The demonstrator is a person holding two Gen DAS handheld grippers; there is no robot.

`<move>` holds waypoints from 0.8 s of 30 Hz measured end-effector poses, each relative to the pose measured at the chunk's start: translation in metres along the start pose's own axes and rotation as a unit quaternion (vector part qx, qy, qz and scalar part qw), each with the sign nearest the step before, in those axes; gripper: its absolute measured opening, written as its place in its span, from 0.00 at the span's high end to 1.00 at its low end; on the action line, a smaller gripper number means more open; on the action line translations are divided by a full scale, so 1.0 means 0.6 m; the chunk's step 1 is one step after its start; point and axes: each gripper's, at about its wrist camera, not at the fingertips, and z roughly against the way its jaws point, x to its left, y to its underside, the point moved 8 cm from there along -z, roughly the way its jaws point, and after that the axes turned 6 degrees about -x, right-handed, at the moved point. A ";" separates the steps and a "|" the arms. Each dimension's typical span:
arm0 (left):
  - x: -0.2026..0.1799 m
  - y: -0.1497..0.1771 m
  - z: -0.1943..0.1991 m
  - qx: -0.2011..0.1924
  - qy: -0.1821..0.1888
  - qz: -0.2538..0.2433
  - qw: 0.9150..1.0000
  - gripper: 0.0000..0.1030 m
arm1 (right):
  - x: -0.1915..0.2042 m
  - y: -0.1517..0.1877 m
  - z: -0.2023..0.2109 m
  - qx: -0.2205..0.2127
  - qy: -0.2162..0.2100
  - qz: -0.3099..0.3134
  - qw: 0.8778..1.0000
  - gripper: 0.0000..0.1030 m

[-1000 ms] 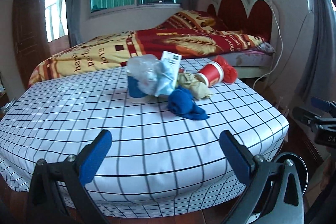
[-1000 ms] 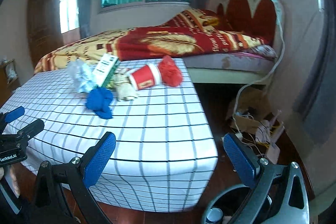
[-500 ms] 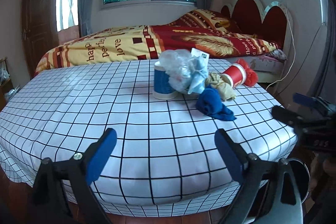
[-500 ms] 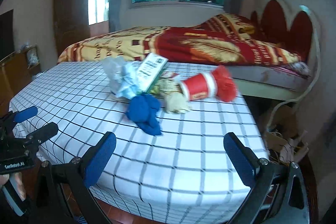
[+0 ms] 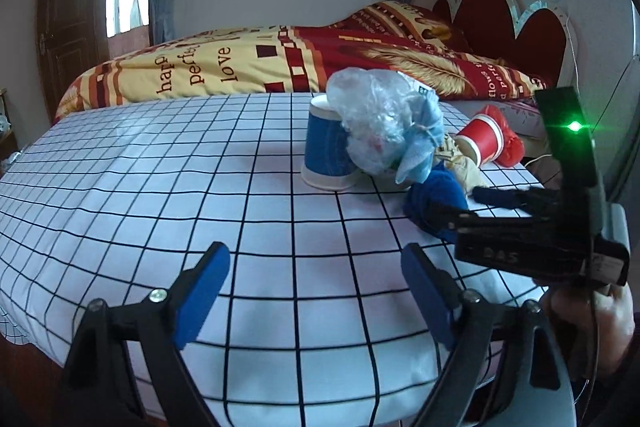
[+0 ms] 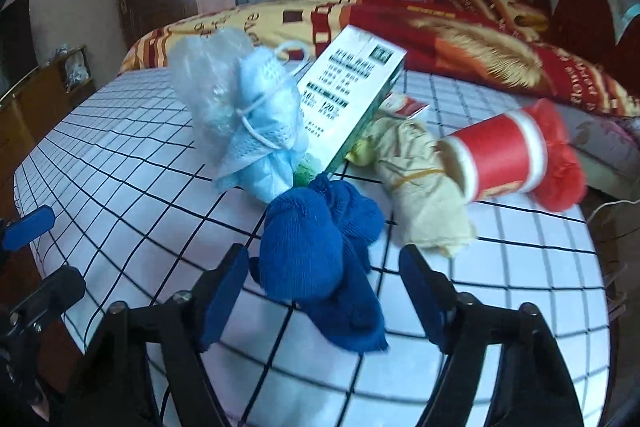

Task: Collect trash
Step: 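Grasp the clear plastic bag with the left tool while the right tool grasps the blue cloth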

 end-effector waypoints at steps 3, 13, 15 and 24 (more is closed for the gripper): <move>-0.006 0.000 -0.007 0.002 0.005 0.000 1.000 0.15 | 0.001 0.001 0.015 -0.011 -0.017 -0.008 1.000 0.67; -0.058 0.007 -0.015 0.005 0.029 -0.009 1.000 0.16 | -0.058 0.031 0.132 -0.073 0.025 -0.025 0.997 0.67; -0.070 0.009 -0.016 0.006 0.033 -0.013 0.999 0.16 | -0.071 0.035 0.142 -0.074 0.031 -0.028 0.996 0.67; -0.055 0.024 -0.009 0.001 0.002 -0.018 1.000 0.18 | -0.119 0.052 0.161 -0.073 0.057 -0.040 0.995 0.67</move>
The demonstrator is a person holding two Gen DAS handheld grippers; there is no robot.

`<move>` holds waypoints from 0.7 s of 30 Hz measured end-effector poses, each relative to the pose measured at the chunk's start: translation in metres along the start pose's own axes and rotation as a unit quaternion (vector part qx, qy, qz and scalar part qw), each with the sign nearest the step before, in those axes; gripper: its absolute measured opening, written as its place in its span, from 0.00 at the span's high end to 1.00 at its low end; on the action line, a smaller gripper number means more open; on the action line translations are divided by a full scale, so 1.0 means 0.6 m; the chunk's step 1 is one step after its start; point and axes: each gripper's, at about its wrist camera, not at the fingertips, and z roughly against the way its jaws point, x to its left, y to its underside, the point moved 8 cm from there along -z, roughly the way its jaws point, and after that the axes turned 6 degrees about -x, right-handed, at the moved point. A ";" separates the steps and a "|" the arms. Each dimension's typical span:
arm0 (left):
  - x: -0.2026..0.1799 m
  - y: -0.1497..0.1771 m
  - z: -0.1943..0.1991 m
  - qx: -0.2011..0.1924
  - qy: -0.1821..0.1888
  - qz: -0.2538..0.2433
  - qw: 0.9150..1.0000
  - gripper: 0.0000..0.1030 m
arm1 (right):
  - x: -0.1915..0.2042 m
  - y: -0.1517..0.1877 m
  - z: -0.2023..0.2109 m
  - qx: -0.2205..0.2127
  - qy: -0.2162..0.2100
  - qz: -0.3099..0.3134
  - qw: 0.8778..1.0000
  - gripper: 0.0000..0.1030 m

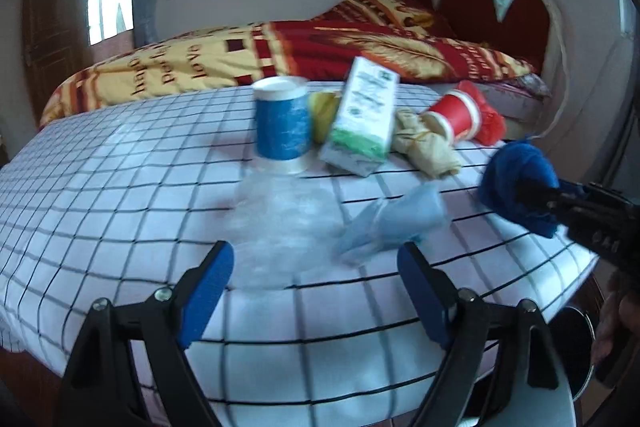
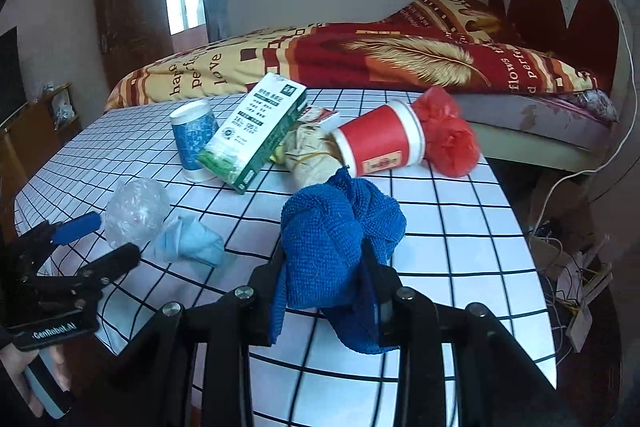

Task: Collect trash
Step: 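Grasp the clear plastic bag with the left tool while the right tool grasps the blue cloth, then carry the plastic bag and blue cloth over the black bin and release both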

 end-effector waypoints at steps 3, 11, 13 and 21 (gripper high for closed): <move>0.029 -0.001 -0.009 -0.001 -0.014 0.020 1.000 0.18 | -0.005 0.002 -0.003 0.001 0.004 -0.002 1.000 0.67; 0.038 0.006 -0.080 0.042 0.014 0.025 0.999 0.47 | -0.010 0.008 -0.022 0.012 0.004 -0.005 1.000 0.67; 0.037 0.013 -0.092 0.056 0.031 0.029 0.998 0.69 | -0.008 0.008 -0.024 0.015 0.001 -0.005 1.000 0.67; 0.024 -0.019 -0.027 0.010 0.038 0.015 0.999 0.76 | -0.020 -0.009 0.013 -0.009 0.010 -0.016 1.000 0.68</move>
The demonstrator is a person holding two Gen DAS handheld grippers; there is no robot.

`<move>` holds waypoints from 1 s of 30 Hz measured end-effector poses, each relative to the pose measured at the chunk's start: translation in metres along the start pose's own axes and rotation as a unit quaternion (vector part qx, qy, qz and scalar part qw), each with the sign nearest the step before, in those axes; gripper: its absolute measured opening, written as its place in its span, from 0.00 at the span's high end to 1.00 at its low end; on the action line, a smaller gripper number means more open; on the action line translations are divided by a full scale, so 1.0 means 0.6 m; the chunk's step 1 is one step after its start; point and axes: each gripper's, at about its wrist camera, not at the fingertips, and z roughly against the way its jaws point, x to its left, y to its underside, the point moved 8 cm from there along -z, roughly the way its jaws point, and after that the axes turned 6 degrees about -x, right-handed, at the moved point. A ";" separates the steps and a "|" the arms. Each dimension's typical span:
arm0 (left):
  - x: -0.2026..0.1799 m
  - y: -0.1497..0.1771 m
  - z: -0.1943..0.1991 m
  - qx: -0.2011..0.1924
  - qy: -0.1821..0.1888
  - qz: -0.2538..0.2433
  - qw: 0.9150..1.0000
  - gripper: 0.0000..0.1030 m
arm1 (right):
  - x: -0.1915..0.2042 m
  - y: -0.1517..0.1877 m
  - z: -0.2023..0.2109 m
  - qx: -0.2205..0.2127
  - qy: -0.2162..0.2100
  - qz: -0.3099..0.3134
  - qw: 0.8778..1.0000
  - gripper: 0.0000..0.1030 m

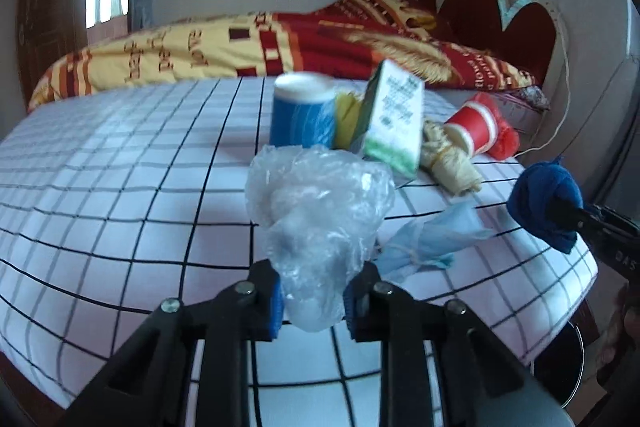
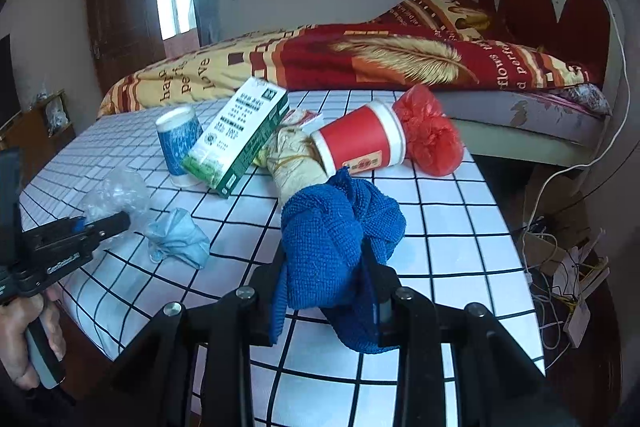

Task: Collect trash
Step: 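Carry the plastic bag and blue cloth over the black bin and release both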

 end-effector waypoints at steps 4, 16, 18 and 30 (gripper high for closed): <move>-0.029 -0.013 0.032 -0.017 0.009 -0.013 1.000 0.76 | -0.003 -0.009 0.031 -0.015 0.001 -0.004 1.000 0.68; -0.113 -0.002 0.086 -0.028 0.041 -0.038 0.998 0.76 | -0.044 -0.005 0.151 -0.051 0.025 -0.019 0.998 0.68; -0.128 0.001 0.092 -0.028 0.048 -0.043 0.998 0.76 | -0.054 -0.002 0.169 -0.056 0.031 -0.022 0.998 0.68; -0.236 0.014 0.114 -0.031 0.101 -0.078 0.991 0.76 | -0.138 0.038 0.263 -0.067 0.077 -0.050 0.994 0.68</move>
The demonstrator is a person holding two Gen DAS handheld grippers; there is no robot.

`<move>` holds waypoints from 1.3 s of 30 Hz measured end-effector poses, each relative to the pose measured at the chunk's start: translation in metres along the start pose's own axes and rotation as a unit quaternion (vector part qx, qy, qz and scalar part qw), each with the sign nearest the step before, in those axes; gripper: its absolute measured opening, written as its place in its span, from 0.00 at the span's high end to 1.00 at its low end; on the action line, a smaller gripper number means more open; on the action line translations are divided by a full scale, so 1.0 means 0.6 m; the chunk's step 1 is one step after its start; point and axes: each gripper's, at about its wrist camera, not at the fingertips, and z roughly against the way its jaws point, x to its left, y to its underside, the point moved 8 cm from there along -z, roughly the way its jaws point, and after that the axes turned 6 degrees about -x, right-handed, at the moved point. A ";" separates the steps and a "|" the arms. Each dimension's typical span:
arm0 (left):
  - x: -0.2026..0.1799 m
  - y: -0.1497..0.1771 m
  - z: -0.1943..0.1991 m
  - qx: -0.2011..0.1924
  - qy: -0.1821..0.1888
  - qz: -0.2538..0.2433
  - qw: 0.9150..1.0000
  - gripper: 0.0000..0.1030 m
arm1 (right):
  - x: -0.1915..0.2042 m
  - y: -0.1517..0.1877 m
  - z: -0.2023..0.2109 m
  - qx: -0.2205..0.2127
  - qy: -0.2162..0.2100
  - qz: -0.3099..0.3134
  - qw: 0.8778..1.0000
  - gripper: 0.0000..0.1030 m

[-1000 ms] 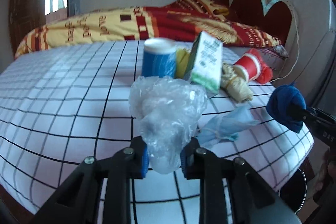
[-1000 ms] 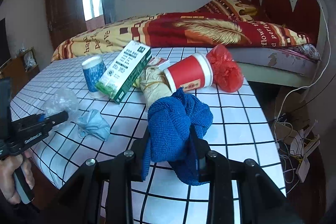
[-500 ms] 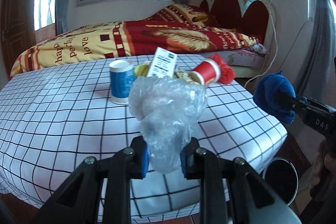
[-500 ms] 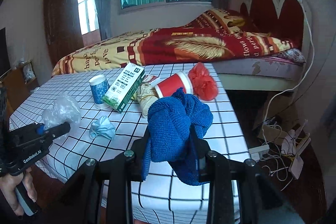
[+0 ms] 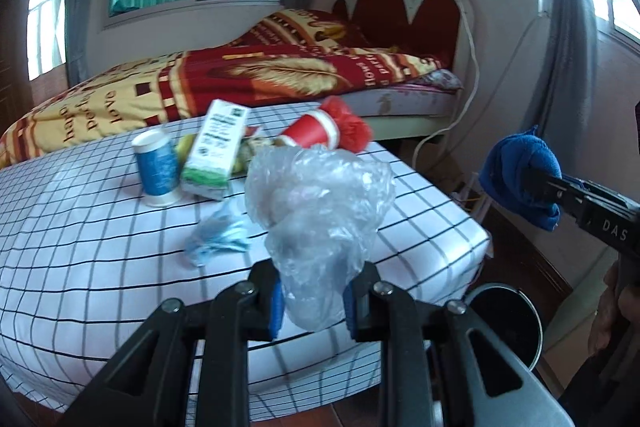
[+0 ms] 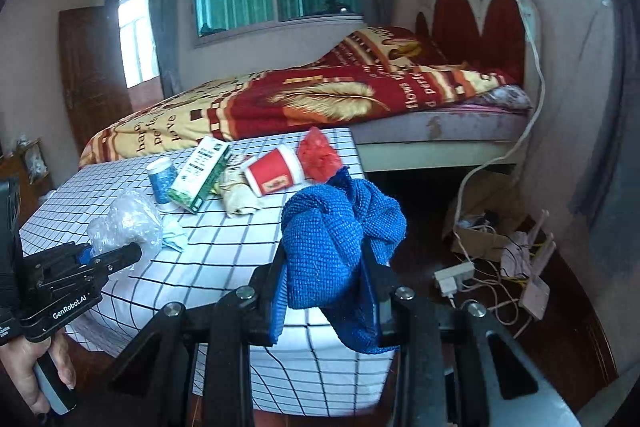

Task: Collect trash
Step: 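Carry the plastic bag and blue cloth over the black bin and release both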

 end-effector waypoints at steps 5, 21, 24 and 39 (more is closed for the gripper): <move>-0.053 -0.001 -0.006 0.001 0.028 -0.016 0.999 0.76 | -0.054 0.010 0.030 -0.001 0.026 -0.014 1.000 0.68; -0.252 0.030 -0.025 0.022 0.125 -0.070 0.989 0.76 | -0.204 0.078 0.132 0.007 0.092 -0.050 0.994 0.68; -0.289 0.044 -0.035 0.033 0.144 -0.079 0.986 0.76 | -0.231 0.104 0.148 0.017 0.104 -0.055 0.993 0.68; -0.439 0.159 -0.076 0.123 0.232 -0.122 0.957 0.76 | -0.302 0.246 0.142 0.100 0.102 -0.070 0.987 0.68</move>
